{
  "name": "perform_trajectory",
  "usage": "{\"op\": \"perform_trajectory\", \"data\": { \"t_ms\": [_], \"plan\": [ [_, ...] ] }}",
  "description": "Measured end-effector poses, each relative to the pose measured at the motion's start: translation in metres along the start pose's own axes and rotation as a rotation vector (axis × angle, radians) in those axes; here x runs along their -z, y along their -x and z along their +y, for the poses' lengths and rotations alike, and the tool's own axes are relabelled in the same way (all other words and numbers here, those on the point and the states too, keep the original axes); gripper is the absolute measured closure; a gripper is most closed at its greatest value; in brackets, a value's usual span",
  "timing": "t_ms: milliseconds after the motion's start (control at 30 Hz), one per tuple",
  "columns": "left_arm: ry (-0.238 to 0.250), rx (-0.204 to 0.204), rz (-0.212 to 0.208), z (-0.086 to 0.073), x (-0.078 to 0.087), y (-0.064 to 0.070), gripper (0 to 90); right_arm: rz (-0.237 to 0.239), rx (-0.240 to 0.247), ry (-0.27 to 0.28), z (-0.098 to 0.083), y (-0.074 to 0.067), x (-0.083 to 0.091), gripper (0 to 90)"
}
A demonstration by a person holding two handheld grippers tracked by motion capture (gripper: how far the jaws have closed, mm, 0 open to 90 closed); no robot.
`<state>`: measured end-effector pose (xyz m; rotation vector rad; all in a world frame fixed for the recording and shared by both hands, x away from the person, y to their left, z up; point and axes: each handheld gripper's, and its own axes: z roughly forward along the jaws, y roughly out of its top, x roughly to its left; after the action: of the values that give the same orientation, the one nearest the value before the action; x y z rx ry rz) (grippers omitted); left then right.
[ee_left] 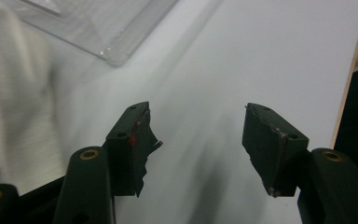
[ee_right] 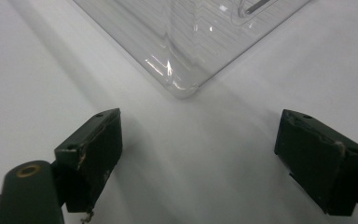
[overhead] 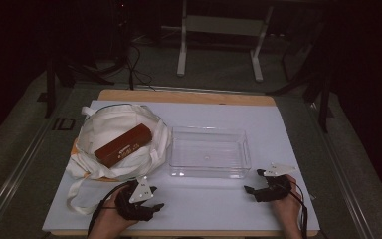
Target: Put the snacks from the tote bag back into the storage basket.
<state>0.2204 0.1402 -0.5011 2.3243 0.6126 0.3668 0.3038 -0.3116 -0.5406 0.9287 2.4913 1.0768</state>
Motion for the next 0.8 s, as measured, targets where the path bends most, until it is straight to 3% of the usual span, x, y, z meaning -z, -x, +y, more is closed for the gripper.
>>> {"op": "perform_trajectory", "data": {
  "t_ms": [67,133,267,567,800],
  "plan": [
    [-0.012,-0.010,0.027,0.003,0.006,-0.002,43.5,0.005,-0.002,0.004,0.000,0.000,0.001,15.9],
    [-0.007,-0.012,0.042,0.006,0.012,-0.006,43.5,0.011,-0.004,0.021,-0.001,0.000,0.002,22.1],
    [-0.002,-0.005,0.085,0.011,0.024,-0.013,43.5,0.019,-0.009,0.049,-0.002,0.001,0.005,21.1],
    [-0.001,0.033,0.157,0.013,0.044,-0.034,41.3,0.038,0.036,0.063,-0.003,-0.002,0.006,18.3],
    [0.011,0.050,0.190,0.018,0.059,-0.048,40.7,0.041,0.020,0.099,-0.005,-0.001,0.009,18.4]
  ]
}}
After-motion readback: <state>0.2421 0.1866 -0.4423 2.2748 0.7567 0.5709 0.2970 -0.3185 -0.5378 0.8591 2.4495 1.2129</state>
